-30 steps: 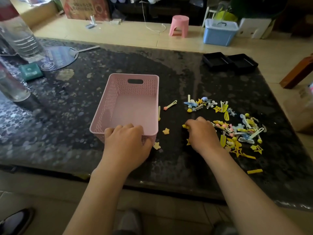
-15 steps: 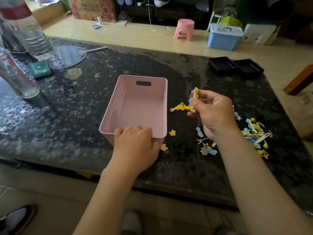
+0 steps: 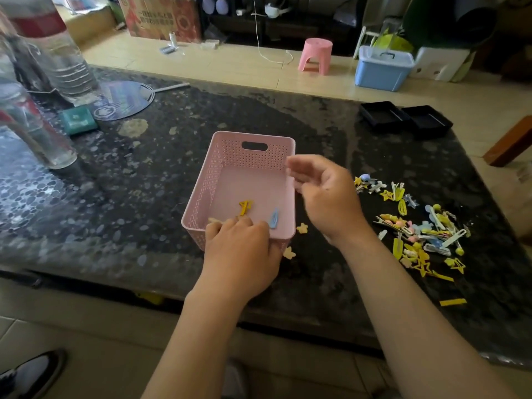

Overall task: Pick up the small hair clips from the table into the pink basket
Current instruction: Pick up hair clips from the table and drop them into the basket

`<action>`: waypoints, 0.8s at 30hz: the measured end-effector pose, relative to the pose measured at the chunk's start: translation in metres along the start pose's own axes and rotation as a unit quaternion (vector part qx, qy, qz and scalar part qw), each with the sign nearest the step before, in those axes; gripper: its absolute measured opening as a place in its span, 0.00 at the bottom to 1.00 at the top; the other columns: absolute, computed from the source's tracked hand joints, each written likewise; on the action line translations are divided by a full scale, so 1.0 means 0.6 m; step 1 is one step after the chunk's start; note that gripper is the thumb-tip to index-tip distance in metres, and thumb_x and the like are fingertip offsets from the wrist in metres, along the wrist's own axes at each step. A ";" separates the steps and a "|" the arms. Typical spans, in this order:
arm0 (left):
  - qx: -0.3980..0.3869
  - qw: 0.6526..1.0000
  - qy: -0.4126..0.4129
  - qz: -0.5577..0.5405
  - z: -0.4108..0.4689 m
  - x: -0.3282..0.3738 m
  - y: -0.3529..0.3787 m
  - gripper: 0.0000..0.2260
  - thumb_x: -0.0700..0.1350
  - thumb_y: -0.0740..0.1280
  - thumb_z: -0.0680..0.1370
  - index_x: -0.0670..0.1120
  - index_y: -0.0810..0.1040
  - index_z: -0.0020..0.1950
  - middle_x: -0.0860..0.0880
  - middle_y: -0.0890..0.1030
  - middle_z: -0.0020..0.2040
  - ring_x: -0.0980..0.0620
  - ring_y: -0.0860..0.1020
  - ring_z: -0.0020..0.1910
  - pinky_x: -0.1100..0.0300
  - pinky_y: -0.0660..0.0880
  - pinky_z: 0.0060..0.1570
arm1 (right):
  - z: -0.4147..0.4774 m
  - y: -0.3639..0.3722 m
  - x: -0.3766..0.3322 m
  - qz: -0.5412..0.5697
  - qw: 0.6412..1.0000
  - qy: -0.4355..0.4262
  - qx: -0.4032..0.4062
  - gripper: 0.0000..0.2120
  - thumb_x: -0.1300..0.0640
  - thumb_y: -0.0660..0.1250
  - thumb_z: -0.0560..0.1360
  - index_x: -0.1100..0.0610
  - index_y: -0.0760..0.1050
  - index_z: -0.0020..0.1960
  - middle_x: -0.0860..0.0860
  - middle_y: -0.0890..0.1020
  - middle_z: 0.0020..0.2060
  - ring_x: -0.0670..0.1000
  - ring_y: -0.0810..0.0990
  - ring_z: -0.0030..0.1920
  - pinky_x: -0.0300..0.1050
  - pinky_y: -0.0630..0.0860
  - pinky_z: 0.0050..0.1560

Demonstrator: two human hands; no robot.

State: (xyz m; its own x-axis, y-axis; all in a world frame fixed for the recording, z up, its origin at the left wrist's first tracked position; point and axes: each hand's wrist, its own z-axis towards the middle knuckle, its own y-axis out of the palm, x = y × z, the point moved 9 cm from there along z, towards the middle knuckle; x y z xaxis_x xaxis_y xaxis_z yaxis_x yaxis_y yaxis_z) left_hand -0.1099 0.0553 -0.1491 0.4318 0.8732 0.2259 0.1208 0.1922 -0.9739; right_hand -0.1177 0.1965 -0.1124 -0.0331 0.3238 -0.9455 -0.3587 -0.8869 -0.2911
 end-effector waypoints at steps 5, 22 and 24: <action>-0.016 1.000 -0.002 -0.007 0.002 -0.001 0.000 0.10 0.55 0.55 0.80 0.52 0.73 0.49 0.54 0.76 0.49 0.51 0.71 0.48 0.50 0.63 0.57 | 0.016 -0.051 0.116 -0.304 0.942 0.143 -0.014 0.31 0.58 0.67 0.77 0.55 0.60 0.77 0.55 0.63 0.76 0.52 0.66 0.73 0.49 0.64 0.71; -0.044 0.999 -0.021 -0.006 0.012 -0.003 0.002 0.10 0.53 0.54 0.80 0.52 0.73 0.49 0.53 0.76 0.49 0.50 0.72 0.49 0.49 0.63 0.57 | 0.098 0.061 0.161 -0.511 0.843 0.084 -0.148 0.09 0.53 0.70 0.77 0.52 0.80 0.56 0.53 0.79 0.56 0.57 0.77 0.57 0.51 0.79 0.54; -0.041 0.999 -0.020 -0.006 0.011 -0.003 0.001 0.10 0.53 0.54 0.80 0.52 0.73 0.48 0.53 0.76 0.48 0.50 0.72 0.49 0.49 0.63 0.57 | 0.092 0.059 0.151 -0.527 0.836 0.060 -0.139 0.09 0.56 0.70 0.77 0.54 0.80 0.56 0.54 0.79 0.56 0.58 0.77 0.57 0.50 0.78 0.54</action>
State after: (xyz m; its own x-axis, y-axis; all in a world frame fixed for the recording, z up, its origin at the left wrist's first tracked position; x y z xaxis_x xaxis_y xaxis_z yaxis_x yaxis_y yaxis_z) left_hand -0.1163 0.0566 -0.1505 0.3941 0.8885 0.2351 0.1999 0.1668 -0.9655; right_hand -0.1847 0.2127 -0.2003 0.2637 0.9536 -0.1456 0.1016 -0.1775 -0.9789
